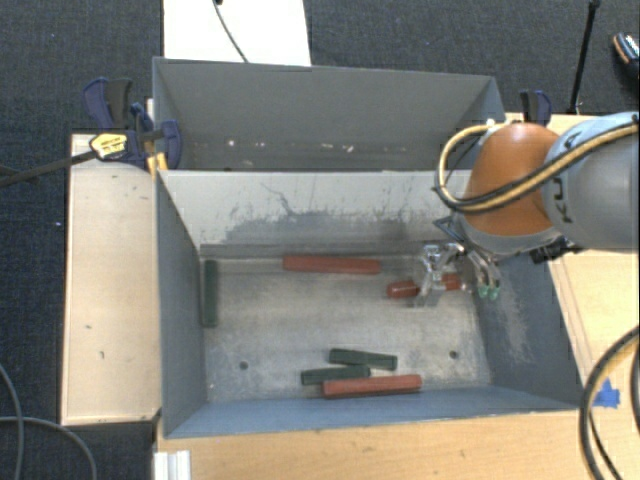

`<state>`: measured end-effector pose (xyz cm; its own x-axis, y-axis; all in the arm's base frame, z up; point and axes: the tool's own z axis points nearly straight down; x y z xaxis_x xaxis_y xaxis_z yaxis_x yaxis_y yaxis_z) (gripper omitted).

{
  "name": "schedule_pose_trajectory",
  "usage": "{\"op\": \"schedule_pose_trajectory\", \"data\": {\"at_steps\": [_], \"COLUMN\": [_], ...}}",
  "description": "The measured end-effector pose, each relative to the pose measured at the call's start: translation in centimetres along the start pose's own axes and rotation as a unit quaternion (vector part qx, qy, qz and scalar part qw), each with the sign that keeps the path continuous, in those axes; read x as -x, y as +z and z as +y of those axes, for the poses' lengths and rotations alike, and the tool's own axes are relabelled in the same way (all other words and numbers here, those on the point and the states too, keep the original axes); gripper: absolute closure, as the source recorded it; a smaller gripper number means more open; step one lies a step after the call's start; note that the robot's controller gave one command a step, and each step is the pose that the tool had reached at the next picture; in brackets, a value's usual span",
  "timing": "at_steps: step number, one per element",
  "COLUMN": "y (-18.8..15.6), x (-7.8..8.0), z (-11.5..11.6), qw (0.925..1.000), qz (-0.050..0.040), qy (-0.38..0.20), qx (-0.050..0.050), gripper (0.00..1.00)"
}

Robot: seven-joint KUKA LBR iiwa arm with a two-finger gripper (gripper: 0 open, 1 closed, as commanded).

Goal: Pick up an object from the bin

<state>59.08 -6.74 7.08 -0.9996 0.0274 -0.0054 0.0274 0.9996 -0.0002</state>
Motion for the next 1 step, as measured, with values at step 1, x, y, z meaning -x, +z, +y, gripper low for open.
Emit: {"op": "schedule_pose_trajectory", "data": {"at_steps": [1], "y": [-18.56], "x": [-1.69], "z": [-0.56], "qw": [1.0], "qz": [-0.0032], "qy": [-0.006], "qx": [-0.001], "gripper": [1.0]}}
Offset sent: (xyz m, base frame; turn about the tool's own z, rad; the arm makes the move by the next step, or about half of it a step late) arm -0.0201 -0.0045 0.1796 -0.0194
